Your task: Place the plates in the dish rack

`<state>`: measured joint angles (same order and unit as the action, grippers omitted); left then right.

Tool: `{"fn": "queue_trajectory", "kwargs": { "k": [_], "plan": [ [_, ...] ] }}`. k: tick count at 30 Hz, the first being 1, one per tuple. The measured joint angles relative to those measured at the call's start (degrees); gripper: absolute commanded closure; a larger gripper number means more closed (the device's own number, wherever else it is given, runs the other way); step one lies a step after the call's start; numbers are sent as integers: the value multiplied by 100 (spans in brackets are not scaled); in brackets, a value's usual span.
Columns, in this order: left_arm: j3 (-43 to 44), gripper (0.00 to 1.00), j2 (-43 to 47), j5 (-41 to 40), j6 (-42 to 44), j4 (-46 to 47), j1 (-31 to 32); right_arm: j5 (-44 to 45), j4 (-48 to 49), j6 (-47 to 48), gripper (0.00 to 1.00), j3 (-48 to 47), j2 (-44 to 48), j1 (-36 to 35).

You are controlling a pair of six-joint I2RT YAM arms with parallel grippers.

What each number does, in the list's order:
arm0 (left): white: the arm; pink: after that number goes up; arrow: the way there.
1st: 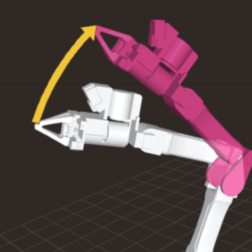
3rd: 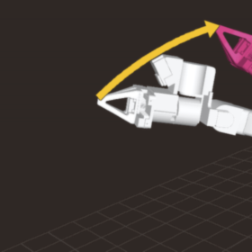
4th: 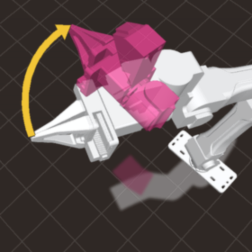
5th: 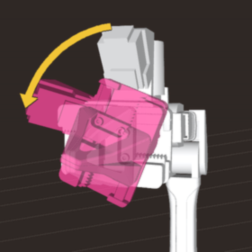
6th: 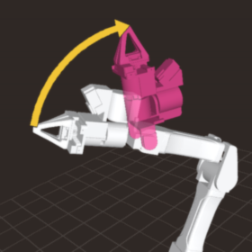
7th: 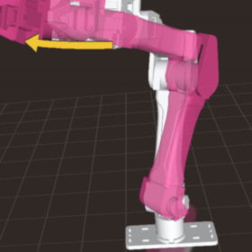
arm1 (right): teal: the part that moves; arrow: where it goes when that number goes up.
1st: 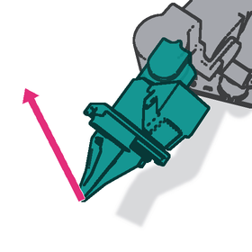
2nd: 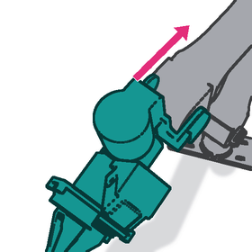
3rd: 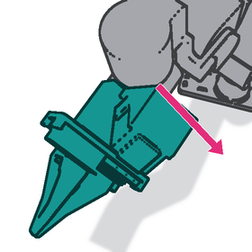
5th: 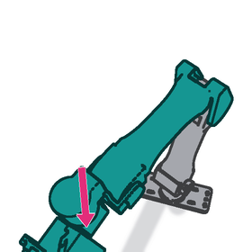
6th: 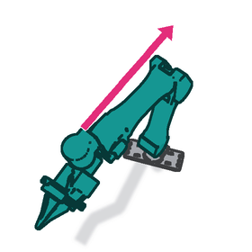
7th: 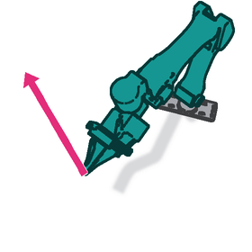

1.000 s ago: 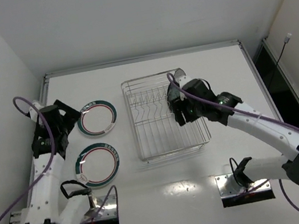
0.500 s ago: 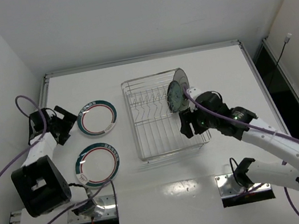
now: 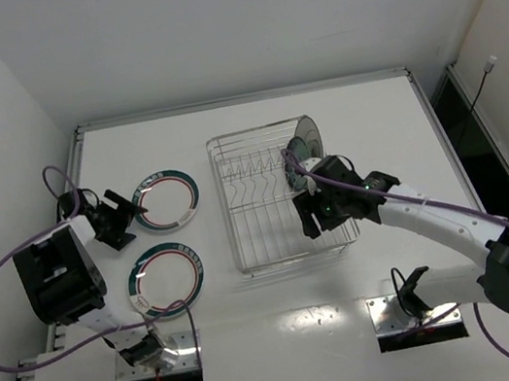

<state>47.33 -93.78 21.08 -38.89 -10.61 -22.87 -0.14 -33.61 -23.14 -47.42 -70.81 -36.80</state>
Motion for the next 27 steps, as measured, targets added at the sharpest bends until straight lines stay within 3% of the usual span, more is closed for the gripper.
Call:
{"fn": "queue_trajectory", "kwargs": {
  "k": [6,9,16,18,27],
  "plan": [
    [118,22,-199,350,7,129,-11,-2,-31,-2,39,0,111,85],
    [120,28,-208,378,9,133,-11,-20,-31,-4,39,0,201,144],
    [142,28,-63,212,122,33,-11,-138,4,-2,39,96,302,216],
    [144,33,20,254,138,122,-11,-188,11,-2,39,122,302,216],
    [295,40,-841,1561,57,588,-37,-315,11,-2,39,136,302,216]
  ]
}}
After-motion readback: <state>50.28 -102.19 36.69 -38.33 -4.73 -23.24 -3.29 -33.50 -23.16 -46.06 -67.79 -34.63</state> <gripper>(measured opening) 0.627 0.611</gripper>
